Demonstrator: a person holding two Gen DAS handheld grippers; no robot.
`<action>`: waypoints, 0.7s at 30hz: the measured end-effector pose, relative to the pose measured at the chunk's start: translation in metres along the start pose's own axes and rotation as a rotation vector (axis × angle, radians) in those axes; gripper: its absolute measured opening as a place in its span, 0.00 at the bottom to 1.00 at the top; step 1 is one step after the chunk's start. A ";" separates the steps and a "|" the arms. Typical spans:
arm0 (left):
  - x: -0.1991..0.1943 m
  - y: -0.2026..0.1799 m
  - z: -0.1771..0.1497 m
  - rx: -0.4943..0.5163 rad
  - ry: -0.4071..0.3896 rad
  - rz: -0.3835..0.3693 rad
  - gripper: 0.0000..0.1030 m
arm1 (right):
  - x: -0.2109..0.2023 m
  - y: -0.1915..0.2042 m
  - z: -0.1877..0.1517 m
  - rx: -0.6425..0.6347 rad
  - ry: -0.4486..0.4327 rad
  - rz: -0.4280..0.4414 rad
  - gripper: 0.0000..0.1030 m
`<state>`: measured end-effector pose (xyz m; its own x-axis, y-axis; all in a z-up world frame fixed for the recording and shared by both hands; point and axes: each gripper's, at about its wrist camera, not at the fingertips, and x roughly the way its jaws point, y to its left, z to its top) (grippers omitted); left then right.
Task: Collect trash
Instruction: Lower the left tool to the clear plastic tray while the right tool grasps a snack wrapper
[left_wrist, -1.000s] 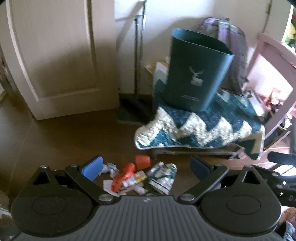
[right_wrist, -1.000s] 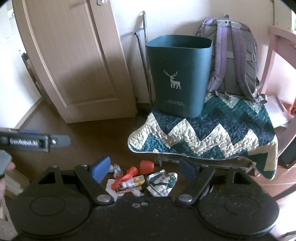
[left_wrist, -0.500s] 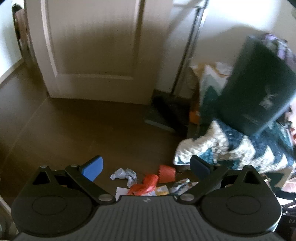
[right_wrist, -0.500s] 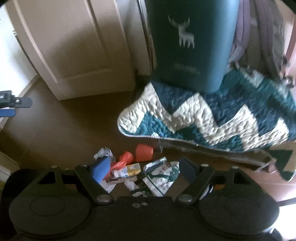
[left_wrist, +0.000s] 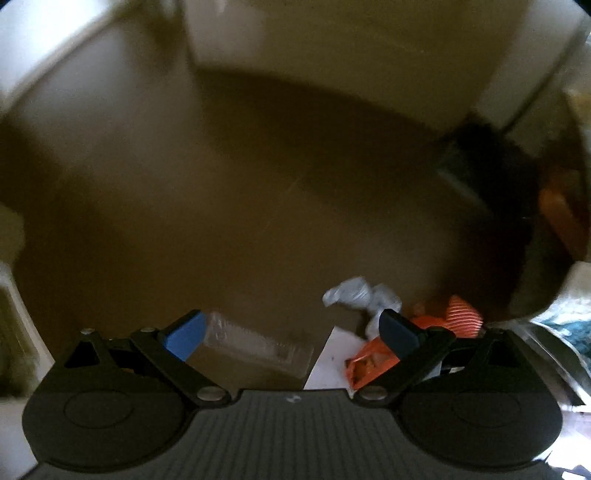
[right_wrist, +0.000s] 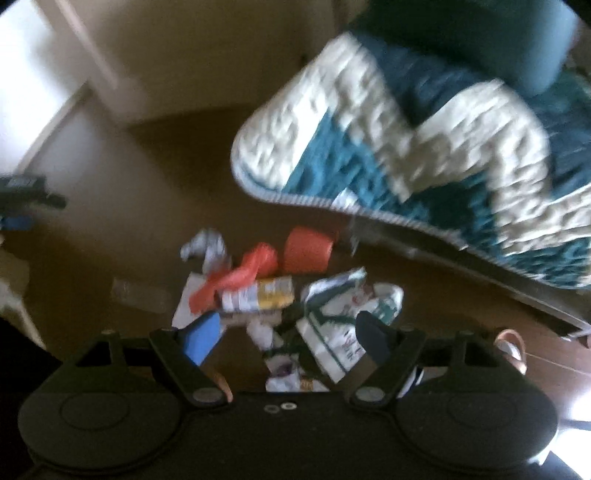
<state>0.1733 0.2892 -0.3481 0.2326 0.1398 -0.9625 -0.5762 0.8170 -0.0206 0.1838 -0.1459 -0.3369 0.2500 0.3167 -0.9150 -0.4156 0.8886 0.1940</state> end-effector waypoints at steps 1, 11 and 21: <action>0.020 0.005 -0.001 -0.030 0.033 0.020 0.98 | 0.009 0.002 -0.004 -0.017 0.025 0.007 0.77; 0.162 0.036 -0.015 -0.322 0.292 0.011 0.98 | 0.128 0.002 -0.052 -0.159 0.276 0.034 0.77; 0.250 0.056 -0.031 -0.513 0.428 0.113 0.98 | 0.199 0.015 -0.108 -0.467 0.461 0.048 0.77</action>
<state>0.1751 0.3529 -0.5978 -0.1206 -0.1112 -0.9864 -0.9021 0.4270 0.0622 0.1326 -0.1051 -0.5547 -0.1359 0.0856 -0.9870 -0.7785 0.6070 0.1598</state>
